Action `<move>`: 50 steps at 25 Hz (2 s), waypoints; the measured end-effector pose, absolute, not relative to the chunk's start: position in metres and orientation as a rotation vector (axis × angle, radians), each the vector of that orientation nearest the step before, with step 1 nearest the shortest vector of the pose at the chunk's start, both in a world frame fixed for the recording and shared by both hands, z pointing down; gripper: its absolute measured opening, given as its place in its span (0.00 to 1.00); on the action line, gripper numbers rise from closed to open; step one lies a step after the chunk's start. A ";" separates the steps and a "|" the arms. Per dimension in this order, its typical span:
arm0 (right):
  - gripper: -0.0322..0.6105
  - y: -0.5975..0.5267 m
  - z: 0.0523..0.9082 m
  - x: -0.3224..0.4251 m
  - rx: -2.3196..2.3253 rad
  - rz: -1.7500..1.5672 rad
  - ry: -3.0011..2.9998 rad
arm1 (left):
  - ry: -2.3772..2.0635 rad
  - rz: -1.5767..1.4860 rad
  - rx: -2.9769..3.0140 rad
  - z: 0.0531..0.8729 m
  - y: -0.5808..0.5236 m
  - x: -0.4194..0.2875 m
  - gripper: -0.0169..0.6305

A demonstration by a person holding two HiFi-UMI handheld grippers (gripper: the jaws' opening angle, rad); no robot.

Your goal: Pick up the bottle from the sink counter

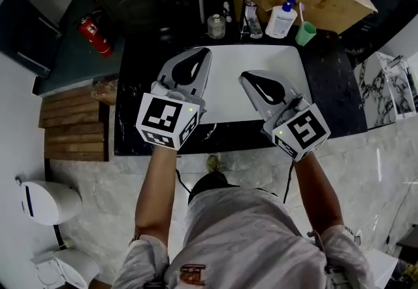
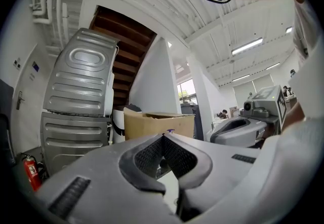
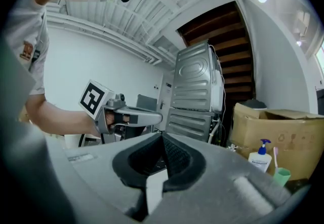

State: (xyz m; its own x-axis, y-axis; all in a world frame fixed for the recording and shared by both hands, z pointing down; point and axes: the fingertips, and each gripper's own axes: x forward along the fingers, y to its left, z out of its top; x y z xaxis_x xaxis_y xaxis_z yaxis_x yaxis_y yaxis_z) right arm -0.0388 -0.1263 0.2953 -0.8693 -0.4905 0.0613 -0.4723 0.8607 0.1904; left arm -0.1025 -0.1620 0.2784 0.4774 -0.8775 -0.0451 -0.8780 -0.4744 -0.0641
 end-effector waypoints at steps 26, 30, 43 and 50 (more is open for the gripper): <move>0.05 -0.255 0.341 -0.057 0.892 -0.111 -2.806 | 1.576 -0.179 -2.712 0.341 -0.321 -0.120 0.12; 0.05 -0.271 0.346 -0.058 0.886 -0.090 -2.809 | 1.572 -0.249 -2.743 0.361 -0.342 -0.117 0.26; 0.05 -0.298 0.375 -0.073 0.845 0.003 -2.806 | 1.506 -0.524 -2.809 0.430 -0.401 -0.116 0.55; 0.05 -0.299 0.384 -0.077 0.811 0.034 -2.806 | 1.483 -0.634 -2.850 0.468 -0.425 -0.113 0.58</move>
State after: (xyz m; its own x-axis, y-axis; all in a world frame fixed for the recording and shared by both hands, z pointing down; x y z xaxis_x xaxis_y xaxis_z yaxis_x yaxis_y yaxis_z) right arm -0.0767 -0.2992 0.3844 -0.8236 -0.5242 0.2165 -0.5293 0.8476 0.0386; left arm -0.1132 -0.4246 0.4676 0.5172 -0.7590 0.3955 -0.8103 -0.5830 -0.0592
